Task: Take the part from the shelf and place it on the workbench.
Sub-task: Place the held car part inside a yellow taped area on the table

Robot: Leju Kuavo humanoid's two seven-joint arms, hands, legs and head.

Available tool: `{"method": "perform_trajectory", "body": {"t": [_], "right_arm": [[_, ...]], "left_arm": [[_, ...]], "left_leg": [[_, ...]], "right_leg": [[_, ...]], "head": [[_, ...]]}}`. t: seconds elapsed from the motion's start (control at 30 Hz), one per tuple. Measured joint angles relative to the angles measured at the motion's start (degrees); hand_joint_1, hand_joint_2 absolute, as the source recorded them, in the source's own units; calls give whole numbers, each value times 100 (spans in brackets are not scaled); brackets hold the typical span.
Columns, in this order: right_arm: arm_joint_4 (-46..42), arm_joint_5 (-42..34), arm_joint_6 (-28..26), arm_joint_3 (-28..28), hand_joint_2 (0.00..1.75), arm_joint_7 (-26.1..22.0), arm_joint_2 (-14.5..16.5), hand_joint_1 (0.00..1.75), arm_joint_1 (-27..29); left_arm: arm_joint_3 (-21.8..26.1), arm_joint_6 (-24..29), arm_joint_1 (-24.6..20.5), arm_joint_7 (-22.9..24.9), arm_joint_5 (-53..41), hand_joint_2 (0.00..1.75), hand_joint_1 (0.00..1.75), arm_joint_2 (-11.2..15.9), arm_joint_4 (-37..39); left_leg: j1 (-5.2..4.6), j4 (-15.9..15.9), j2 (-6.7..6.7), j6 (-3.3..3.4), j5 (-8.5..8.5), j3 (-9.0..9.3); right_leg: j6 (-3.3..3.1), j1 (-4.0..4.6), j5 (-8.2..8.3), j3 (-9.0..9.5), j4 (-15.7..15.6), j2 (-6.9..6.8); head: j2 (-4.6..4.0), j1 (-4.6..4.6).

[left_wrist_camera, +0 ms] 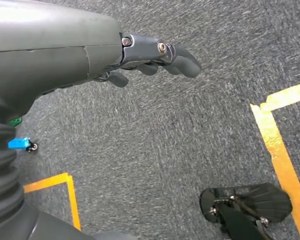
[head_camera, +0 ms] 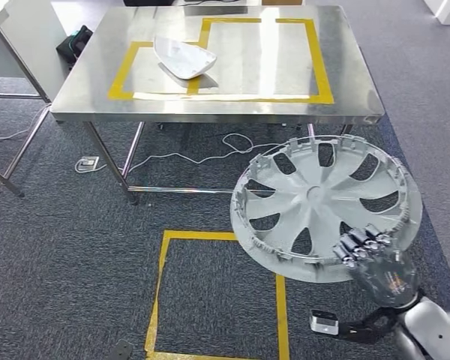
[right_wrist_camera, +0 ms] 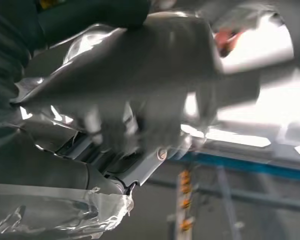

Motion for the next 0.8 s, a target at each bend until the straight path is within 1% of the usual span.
{"method": "perform_trajectory", "body": {"t": [0.07,0.13,0.3,0.5,0.8], "right_arm": [[-183,-4,-42,-497,175,-74,163,175,246],[-337,1,-44,-874,175,-104,285,175,454],[-602,7,-44,-1500,175,-41,420,175,815],[-754,8,-44,-1790,175,56,431,175,949],[-839,9,-44,-1940,175,152,430,175,993]], "left_arm": [[2,19,10,0,24,175,0,-18,0],[9,45,23,1,52,175,0,-31,0],[48,113,49,12,106,175,0,-62,0],[52,125,53,27,135,175,0,-73,0],[55,143,53,103,147,175,0,-99,0]], "left_leg": [[0,0,0,2,-2,1],[-1,0,0,2,-2,0],[-9,1,5,4,-2,-1],[-12,3,9,10,2,1],[-12,3,9,12,3,1]], "right_leg": [[-1,1,-3,1,-1,-1],[-1,0,-4,1,-1,0],[3,-7,0,-1,-3,7],[11,-12,6,-1,-3,13],[12,-12,6,-1,-3,13]], "head": [[0,2],[0,0],[0,1],[0,0],[0,1]]}}
